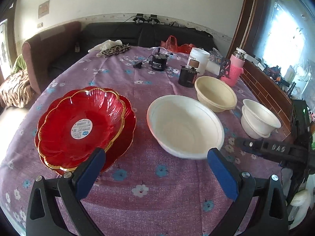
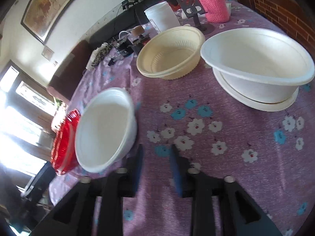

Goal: Organize plates and bowls
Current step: 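Move the right tool to the white bowl and grasp its rim, then carry the white bowl with the right tool over the red plate stack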

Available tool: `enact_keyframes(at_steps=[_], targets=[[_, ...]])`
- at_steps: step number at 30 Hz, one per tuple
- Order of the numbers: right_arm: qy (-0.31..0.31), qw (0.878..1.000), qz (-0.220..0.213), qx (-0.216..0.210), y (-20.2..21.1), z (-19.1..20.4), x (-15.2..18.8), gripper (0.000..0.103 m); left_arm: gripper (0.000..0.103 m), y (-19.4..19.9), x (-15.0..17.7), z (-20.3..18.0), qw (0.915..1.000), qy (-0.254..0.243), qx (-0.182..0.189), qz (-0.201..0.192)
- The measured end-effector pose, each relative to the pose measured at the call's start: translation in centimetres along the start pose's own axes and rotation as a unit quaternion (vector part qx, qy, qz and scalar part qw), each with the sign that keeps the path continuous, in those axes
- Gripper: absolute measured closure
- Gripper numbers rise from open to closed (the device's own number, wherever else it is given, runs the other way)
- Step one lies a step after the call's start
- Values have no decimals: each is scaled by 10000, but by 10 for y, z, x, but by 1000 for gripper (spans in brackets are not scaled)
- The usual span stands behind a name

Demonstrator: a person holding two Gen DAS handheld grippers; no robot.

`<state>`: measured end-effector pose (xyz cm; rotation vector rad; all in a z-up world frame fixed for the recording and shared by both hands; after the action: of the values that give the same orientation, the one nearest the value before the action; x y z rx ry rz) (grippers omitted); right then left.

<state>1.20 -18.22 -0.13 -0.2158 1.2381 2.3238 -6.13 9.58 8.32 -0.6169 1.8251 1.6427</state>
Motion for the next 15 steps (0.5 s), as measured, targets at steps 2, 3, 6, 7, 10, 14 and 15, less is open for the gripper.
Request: enact_keyframes(at_steps=[2, 3, 6, 7, 10, 14, 15], targets=[[-36, 9998, -119, -124, -3, 6, -5, 26, 0, 1, 4, 2, 10000, 7, -6, 31], [-49, 9998, -142, -157, -6, 12, -8, 26, 0, 1, 5, 3, 10000, 23, 2, 59], [-84, 9997, 6, -247, -28, 26, -16, 26, 0, -1, 10, 7, 9998, 96, -7, 154], [-92, 9996, 69, -251, -34, 29, -17, 26, 0, -3, 11, 7, 9997, 117, -13, 197], [-136, 9995, 249, -137, -59, 38, -19, 42, 0, -9, 13, 8, 9994, 181, 15, 305], [-321, 9980, 538, -128, -79, 36, -17, 90, 0, -13, 17, 4, 9989, 174, 118, 412], [-308, 9981, 508, -130, -77, 35, -16, 93, 0, -13, 17, 3, 9989, 168, 140, 425]])
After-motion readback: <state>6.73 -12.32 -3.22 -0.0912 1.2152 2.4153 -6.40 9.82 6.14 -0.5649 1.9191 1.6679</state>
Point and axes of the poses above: each gripper's, at about its wrist camera, not at the fingertips, and y roughly against the way its jaws point, z to its left, x to its underside, the point moved 1 cm from there along -y, roughly the way its jaws point, and after that the axes turned 8 degrees about -y, right-handed, at the moved point
